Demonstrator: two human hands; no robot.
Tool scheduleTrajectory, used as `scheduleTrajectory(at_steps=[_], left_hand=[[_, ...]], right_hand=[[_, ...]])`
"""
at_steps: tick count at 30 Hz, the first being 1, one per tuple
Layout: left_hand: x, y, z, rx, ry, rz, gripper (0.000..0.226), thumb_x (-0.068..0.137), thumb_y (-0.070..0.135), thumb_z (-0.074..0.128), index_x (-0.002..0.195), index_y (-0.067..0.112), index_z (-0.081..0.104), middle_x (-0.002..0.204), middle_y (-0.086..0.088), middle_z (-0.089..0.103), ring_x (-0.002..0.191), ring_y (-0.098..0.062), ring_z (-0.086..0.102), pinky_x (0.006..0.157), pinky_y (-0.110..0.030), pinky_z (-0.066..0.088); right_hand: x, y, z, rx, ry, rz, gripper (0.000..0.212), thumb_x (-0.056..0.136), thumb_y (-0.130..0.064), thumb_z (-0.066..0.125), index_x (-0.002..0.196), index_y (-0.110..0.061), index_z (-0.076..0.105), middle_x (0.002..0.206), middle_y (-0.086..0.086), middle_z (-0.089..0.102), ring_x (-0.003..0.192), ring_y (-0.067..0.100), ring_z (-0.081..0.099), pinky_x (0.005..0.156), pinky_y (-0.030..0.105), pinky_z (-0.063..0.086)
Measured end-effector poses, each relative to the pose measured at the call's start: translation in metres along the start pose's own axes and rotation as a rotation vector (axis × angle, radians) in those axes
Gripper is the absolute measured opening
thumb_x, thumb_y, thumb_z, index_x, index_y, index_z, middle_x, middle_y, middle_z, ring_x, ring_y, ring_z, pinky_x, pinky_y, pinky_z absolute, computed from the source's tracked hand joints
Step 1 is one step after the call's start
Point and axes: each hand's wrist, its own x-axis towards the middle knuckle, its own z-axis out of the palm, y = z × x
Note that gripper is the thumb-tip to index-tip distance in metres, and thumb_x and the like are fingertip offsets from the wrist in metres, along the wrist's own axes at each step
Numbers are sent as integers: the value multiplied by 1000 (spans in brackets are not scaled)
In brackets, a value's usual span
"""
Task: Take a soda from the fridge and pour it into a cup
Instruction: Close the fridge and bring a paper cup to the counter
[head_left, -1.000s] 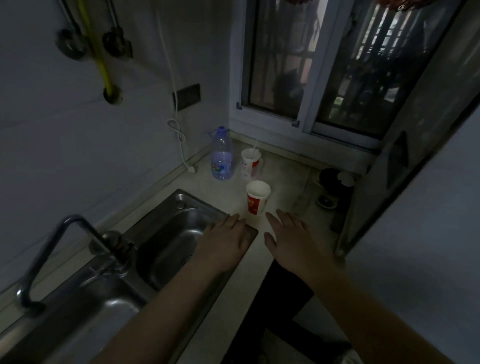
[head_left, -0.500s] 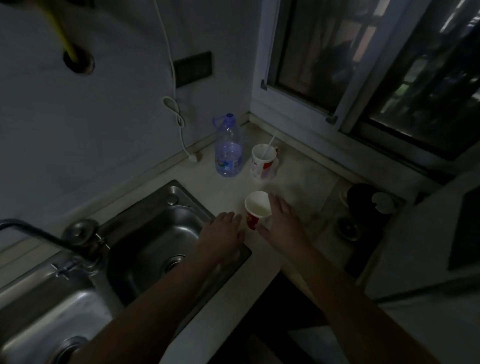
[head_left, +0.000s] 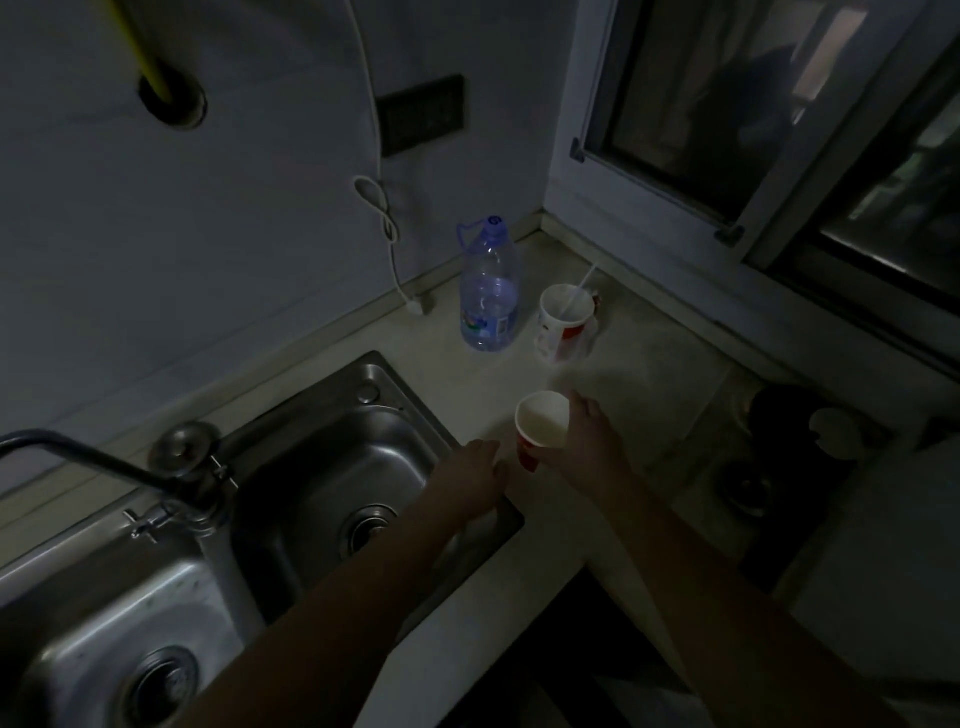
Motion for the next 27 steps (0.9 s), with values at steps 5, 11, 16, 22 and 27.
scheduleTrajectory(at_steps=[5,11,16,22,27], left_hand=[[4,15,5,-842,48,-318,49,105,41,30,145,14,36,147,-13,43,131,-30,44,113,-41,33],[-4,23,-2,-1401,-29,-576,52,100,52,38,128,10,52,118,-8,59,103,-22,54,82,-34,44],[-15,14,-8,-1444,-118,-508,55,91,59,52,105,8,65,98,-10,68,92,-22,63,75,-31,49],[-39,0,-27,-1469,-97,-471,54,87,60,58,101,8,67,92,-7,74,92,-21,66,77,-31,50],[-73,-22,-50,-1465,17,-433,46,91,52,57,105,10,67,97,-7,71,94,-21,65,89,-37,51]], right_hand=[[2,2,-3,175,-8,-5,94,68,-42,83,143,-16,34,141,7,37,125,26,44,98,39,44],[-18,-12,-16,262,10,-135,93,67,-42,83,142,-19,35,142,1,37,125,17,41,90,26,38],[-35,-31,-26,253,4,-198,92,65,-40,84,141,-22,36,141,-3,39,126,14,41,89,26,39],[-55,-62,-32,237,12,-266,99,65,-40,85,146,-24,31,147,-5,34,129,11,37,89,21,32],[-83,-95,-33,249,-5,-367,99,65,-37,86,146,-26,29,147,-6,32,128,9,37,89,20,33]])
